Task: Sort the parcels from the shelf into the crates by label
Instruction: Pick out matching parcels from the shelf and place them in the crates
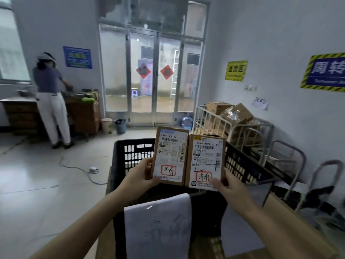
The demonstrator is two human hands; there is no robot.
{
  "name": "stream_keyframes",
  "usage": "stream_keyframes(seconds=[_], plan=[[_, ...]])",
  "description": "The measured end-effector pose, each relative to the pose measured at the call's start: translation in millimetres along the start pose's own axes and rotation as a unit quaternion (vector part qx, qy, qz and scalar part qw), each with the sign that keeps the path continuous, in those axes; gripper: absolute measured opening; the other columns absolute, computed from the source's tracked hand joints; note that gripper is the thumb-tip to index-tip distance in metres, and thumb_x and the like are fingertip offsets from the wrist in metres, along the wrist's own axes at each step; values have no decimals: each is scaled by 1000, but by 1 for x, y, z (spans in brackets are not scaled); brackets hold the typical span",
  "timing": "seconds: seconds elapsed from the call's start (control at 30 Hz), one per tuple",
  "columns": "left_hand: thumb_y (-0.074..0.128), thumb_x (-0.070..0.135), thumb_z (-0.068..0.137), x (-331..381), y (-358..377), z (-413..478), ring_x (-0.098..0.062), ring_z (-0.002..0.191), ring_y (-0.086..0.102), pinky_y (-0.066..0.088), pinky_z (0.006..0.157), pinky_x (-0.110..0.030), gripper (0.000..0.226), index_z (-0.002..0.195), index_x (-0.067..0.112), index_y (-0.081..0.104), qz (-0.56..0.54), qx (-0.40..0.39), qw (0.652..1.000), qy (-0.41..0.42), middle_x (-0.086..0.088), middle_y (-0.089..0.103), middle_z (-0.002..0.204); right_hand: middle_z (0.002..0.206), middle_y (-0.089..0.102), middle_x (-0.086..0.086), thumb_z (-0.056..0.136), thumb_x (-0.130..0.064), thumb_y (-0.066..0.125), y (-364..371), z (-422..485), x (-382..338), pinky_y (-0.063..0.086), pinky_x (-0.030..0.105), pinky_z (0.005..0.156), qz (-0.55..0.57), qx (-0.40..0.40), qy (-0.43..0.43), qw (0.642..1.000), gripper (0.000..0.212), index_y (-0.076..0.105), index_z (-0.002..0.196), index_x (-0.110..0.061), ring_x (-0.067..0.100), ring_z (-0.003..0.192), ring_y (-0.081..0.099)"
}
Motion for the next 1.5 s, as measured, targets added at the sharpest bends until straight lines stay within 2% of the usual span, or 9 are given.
stream_keyframes(seconds=[0.1,0.37,0.53,0.67,0.93,1.03,1.13,1.4,1.5], plan=[[71,18,80,-19,-22,4,-6,98,64,52,84,-20,46,120,19,47,4,25,1000,-15,8,67,106,103,60,-22,92,-27,54,23,21,-9,45,3,70,-1,-16,-14,1000,25,49,115,-35,-9,94,55],[67,22,84,-60,-49,27,-2,93,62,51,74,-14,47,125,23,44,42,48,996,-66,13,62,101,109,62,-12,93,-28,51,71,83,0,46,17,79,16,-59,-22,998,28,51,121,-28,7,103,58],[64,20,86,-98,-49,67,-11,105,60,52,92,-33,51,132,19,43,50,50,990,-124,6,62,115,106,61,-14,93,-32,52,102,139,26,44,17,77,21,-95,4,995,24,51,117,-31,8,101,58],[63,18,86,-135,-44,102,-10,108,57,48,97,-31,47,129,20,43,22,60,980,-187,6,60,116,103,59,-12,93,-28,52,133,185,56,43,18,76,34,-118,42,992,23,50,117,-29,9,99,56],[69,12,81,-223,-11,138,-16,112,56,44,99,-32,49,124,15,46,-48,93,941,-323,0,61,116,105,58,-5,95,-22,45,198,243,135,41,24,81,40,-151,138,978,32,49,127,-19,12,97,54],[67,12,82,-248,-9,144,-16,107,56,44,99,-34,41,117,18,46,-81,135,922,-355,1,61,111,107,59,-4,95,-19,45,215,263,144,42,15,68,48,-173,136,974,23,50,117,-23,10,94,54],[61,12,85,-269,-20,149,-21,109,58,48,95,-37,46,127,15,45,-78,214,897,-380,-3,62,116,104,56,-6,95,-15,45,235,282,145,39,9,64,63,-196,131,970,18,45,108,-28,9,95,53],[50,2,89,-299,-27,155,-23,113,57,48,78,-26,54,139,8,31,-41,263,874,-406,-10,58,125,109,61,-6,94,-19,46,296,297,182,44,32,97,72,-259,170,948,22,52,114,-27,14,108,55],[49,3,89,-307,-23,158,-23,115,55,49,91,-34,46,133,10,38,-11,277,873,-401,-10,57,125,106,59,-7,96,-18,46,305,297,199,41,31,99,78,-266,192,942,21,53,115,-23,14,109,54]])
Point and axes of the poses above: each hand's wrist, its own z-axis towards the middle knuckle, its own y-axis out of the palm, x = y × z, the point moved 9 cm from there along z, towards the middle knuckle
